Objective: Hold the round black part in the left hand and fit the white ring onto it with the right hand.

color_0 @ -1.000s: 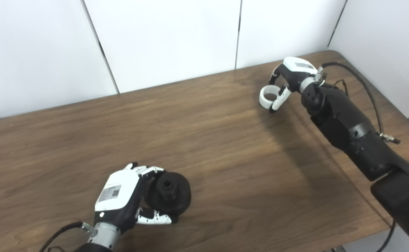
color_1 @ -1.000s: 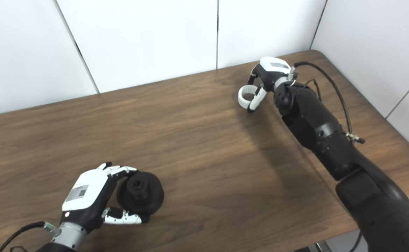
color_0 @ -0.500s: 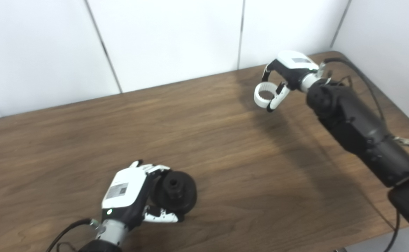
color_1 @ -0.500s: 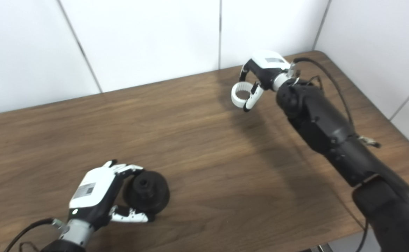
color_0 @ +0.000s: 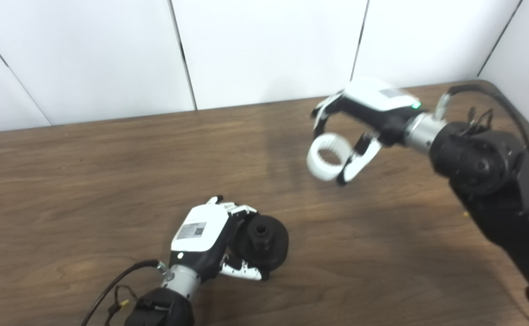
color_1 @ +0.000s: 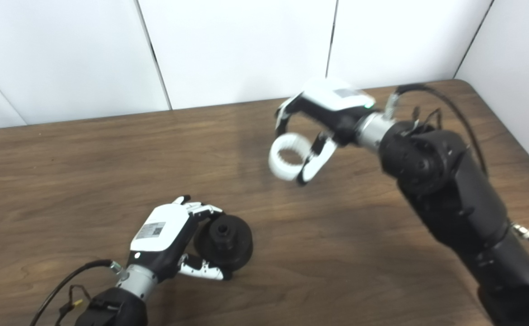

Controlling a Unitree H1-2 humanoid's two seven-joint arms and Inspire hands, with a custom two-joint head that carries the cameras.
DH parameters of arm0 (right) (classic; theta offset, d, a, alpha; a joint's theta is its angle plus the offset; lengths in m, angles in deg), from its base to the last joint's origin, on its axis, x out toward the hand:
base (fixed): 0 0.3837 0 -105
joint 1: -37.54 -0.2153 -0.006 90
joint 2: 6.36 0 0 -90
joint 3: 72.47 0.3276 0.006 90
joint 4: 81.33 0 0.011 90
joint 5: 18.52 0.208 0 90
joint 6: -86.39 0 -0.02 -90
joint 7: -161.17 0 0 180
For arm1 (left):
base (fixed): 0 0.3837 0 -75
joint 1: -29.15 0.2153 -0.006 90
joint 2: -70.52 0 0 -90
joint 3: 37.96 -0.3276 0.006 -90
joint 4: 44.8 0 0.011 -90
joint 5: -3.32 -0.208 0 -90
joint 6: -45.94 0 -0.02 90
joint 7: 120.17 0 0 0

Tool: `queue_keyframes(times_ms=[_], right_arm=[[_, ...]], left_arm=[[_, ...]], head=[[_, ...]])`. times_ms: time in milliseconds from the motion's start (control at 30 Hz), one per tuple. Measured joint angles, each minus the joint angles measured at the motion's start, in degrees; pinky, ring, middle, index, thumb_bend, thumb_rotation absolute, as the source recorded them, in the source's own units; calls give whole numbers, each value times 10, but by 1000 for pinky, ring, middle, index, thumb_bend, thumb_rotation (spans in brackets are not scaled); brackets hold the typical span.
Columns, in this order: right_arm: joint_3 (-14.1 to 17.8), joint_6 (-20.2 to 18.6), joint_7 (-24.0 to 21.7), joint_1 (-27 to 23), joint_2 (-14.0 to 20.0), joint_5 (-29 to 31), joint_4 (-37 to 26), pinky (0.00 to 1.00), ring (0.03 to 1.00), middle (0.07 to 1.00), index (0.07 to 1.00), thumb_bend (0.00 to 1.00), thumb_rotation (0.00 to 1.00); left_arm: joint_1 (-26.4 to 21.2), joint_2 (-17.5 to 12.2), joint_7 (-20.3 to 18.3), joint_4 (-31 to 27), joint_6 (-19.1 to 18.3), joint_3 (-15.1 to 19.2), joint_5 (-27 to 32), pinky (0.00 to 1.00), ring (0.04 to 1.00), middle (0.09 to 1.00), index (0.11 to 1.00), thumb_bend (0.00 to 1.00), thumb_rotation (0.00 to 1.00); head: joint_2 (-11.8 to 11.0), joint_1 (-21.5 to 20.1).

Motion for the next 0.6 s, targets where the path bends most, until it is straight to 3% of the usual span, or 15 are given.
queue_keyframes(times_ms=[200,600], right_arm=[[-33,1,-20,29,-39,-20,-39,1000,920,802,484,524,137],[-78,18,-22,70,-92,-63,-49,1000,920,802,484,524,138]], left_arm=[[-1,5,-3,0,-9,-2,-4,1000,869,762,481,526,59],[-4,13,-15,1,-18,-3,-8,1000,885,778,481,525,57]], head=[[4,4],[11,6]])
